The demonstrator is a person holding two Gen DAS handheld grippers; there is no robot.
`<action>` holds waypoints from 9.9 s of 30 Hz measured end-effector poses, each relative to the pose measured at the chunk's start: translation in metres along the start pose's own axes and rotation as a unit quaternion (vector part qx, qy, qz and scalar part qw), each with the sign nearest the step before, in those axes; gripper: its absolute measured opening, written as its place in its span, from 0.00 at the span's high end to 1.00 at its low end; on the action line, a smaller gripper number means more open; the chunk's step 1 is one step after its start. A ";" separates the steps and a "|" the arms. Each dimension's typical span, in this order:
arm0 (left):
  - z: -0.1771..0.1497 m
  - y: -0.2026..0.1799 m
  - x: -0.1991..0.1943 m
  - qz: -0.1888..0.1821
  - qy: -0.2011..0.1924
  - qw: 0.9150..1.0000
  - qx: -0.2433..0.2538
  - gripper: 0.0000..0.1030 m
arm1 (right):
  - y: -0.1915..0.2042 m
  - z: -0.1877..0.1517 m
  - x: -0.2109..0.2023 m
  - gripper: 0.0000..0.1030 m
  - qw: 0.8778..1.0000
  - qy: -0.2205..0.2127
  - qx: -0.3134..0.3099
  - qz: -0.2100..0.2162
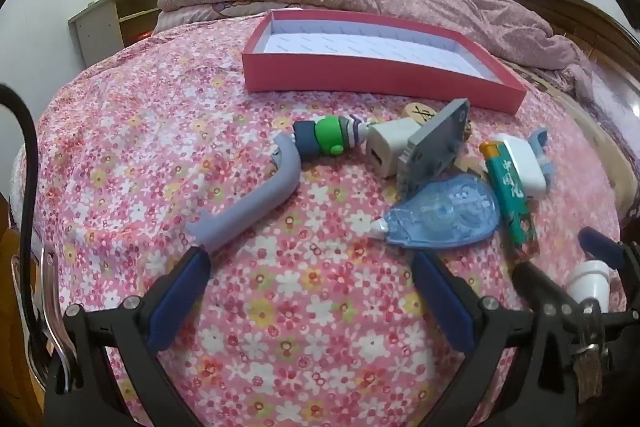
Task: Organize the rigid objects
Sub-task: 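Move the right gripper down toward the white jar, then close the right gripper on the white jar while the left grasps the grey handle, then carry the grey handle and white jar over the tray with both grippers, then open both grippers to drop the handle and jar into the tray, then grasp the green figurine with left gripper while right grasps the green lighter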
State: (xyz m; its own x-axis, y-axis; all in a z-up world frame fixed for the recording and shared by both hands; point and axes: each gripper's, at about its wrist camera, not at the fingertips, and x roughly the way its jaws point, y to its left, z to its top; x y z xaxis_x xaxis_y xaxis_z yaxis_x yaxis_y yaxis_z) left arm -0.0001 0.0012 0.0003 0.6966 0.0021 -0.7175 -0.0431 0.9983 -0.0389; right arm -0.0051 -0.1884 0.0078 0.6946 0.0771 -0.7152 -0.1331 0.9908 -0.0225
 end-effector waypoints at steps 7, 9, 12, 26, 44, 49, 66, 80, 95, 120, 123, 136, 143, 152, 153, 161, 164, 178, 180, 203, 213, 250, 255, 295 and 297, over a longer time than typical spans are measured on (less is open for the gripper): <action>-0.001 -0.002 -0.001 0.013 -0.009 1.000 0.014 0.00 | -0.003 -0.006 -0.004 0.00 0.999 -0.029 0.016 0.013; -0.001 -0.001 -0.003 0.012 -0.008 1.000 0.014 0.00 | -0.002 -0.004 0.000 0.00 1.000 -0.017 0.015 0.014; -0.002 -0.002 -0.003 0.015 -0.007 1.000 0.016 0.00 | 0.000 0.000 0.001 0.00 1.000 -0.017 0.012 0.011; 0.000 0.000 -0.002 0.011 -0.006 1.000 0.013 0.00 | -0.002 0.000 0.006 0.00 1.000 -0.009 0.011 0.011; 0.008 0.026 -0.018 -0.005 0.006 0.999 0.044 0.05 | -0.007 0.006 -0.004 0.07 0.999 0.021 -0.002 0.037; 0.010 0.039 -0.031 -0.012 -0.008 1.000 0.026 0.05 | -0.014 0.005 -0.019 0.07 0.999 -0.005 -0.007 0.037; 0.005 0.045 -0.031 -0.017 -0.004 1.000 0.017 0.05 | -0.017 -0.019 -0.033 0.13 0.996 0.017 -0.041 0.072; 0.022 0.049 -0.017 -0.006 -0.021 1.000 0.021 0.12 | -0.009 -0.027 -0.026 0.44 0.995 0.032 -0.050 0.080; 0.036 0.041 0.008 -0.019 -0.010 0.998 0.061 0.50 | -0.011 -0.025 -0.026 0.44 0.994 0.028 -0.048 0.096; 0.069 0.030 -0.035 -0.078 -0.034 0.995 0.047 0.84 | -0.012 0.031 -0.036 0.44 0.989 -0.006 -0.038 0.146; 0.084 0.024 -0.037 -0.096 -0.041 0.994 0.044 0.84 | -0.013 0.046 -0.038 0.44 0.989 -0.018 -0.039 0.144; 0.147 0.000 -0.014 -0.085 -0.057 0.993 0.061 0.84 | -0.028 0.121 -0.007 0.44 0.990 -0.027 -0.029 0.138; 0.169 -0.011 0.022 -0.066 -0.045 0.994 0.071 0.84 | -0.035 0.159 0.026 0.44 0.990 -0.021 -0.011 0.139; 0.180 -0.019 0.070 -0.051 -0.012 0.995 0.080 0.84 | -0.038 0.180 0.068 0.44 0.991 -0.003 0.000 0.133; 0.181 -0.020 0.074 -0.050 -0.010 0.996 0.079 0.84 | -0.038 0.180 0.072 0.44 0.991 0.001 0.001 0.133; 0.185 -0.018 0.104 -0.042 0.018 0.997 0.066 0.84 | -0.037 0.179 0.103 0.44 0.992 0.026 0.003 0.122; 0.184 -0.016 0.111 -0.039 0.018 0.997 0.060 0.84 | -0.036 0.178 0.113 0.44 0.993 0.037 0.001 0.114; 0.173 -0.015 0.103 -0.033 0.032 0.997 0.056 0.84 | -0.028 0.169 0.114 0.44 0.995 0.050 -0.020 0.081; 0.170 -0.015 0.101 -0.033 0.034 0.997 0.055 0.84 | -0.028 0.168 0.113 0.44 0.995 0.051 -0.017 0.082; 0.149 -0.019 0.078 -0.004 0.000 0.997 0.081 0.40 | -0.019 0.155 0.101 0.27 0.995 0.040 -0.020 0.091; 0.154 -0.019 0.047 0.010 -0.024 0.997 0.069 0.31 | -0.032 0.150 0.060 0.27 0.993 -0.017 -0.004 0.117; 0.077 0.031 -0.002 0.005 0.000 1.000 0.030 0.31 | -0.024 0.042 -0.005 0.39 0.983 0.011 0.008 0.184; 0.070 0.035 0.000 -0.003 0.005 1.000 0.024 0.31 | -0.006 0.036 -0.001 0.58 0.980 0.028 -0.015 0.194; 0.063 -0.002 0.023 -0.040 -0.023 0.996 0.074 0.73 | -0.012 0.017 0.009 0.78 0.989 0.023 -0.014 0.144; 0.063 0.003 0.019 -0.047 -0.020 0.997 0.064 0.74 | -0.012 0.018 0.009 0.78 0.989 0.023 -0.014 0.144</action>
State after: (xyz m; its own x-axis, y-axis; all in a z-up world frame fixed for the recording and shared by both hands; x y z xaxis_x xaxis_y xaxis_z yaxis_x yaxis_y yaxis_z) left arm 0.0577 0.0077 0.0303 0.7216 -0.0924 -0.6861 0.1142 0.9934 -0.0136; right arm 0.0157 -0.1977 0.0139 0.5928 0.3495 -0.7256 -0.3405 0.9252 0.1675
